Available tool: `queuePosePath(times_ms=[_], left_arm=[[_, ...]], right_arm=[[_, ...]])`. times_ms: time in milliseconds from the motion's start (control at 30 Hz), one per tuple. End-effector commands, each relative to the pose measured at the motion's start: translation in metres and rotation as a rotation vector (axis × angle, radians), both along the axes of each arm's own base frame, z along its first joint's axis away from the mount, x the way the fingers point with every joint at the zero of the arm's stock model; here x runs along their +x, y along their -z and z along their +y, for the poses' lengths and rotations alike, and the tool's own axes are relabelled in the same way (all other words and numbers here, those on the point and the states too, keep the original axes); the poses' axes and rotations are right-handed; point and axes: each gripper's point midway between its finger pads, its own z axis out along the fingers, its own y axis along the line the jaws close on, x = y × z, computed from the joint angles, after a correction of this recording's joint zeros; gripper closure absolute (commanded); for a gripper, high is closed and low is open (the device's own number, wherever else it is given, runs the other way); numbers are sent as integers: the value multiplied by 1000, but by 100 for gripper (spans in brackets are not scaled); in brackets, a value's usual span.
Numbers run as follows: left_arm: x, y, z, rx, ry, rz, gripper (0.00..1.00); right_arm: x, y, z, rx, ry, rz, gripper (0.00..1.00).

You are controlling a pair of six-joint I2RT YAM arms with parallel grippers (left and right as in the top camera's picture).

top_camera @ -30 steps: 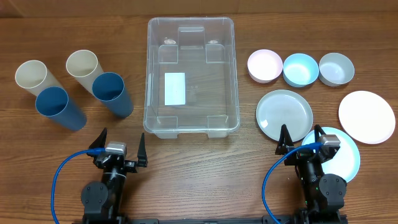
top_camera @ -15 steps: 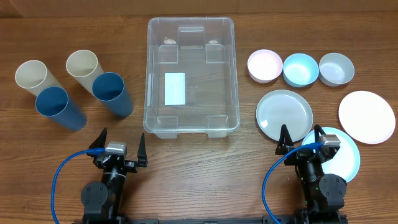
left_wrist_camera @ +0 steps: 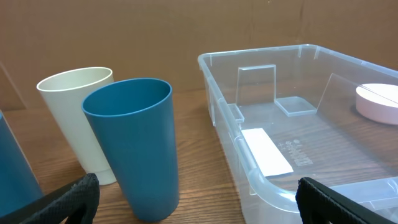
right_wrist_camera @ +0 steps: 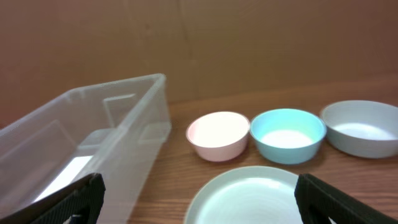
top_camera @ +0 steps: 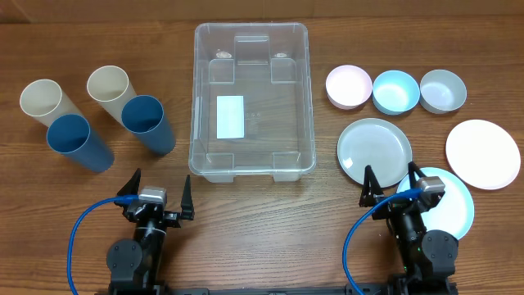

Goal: Pack container
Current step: 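Move the right gripper toward the light-blue plate on the right, then grasp the edge of the light-blue plate with the right gripper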

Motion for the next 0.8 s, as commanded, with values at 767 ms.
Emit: queuePosePath(times_ms=[767], left_arm=[[0,0,3,13,-13,-6,0]], right_arm=[[95,57,-48,-98,330,1255,0]])
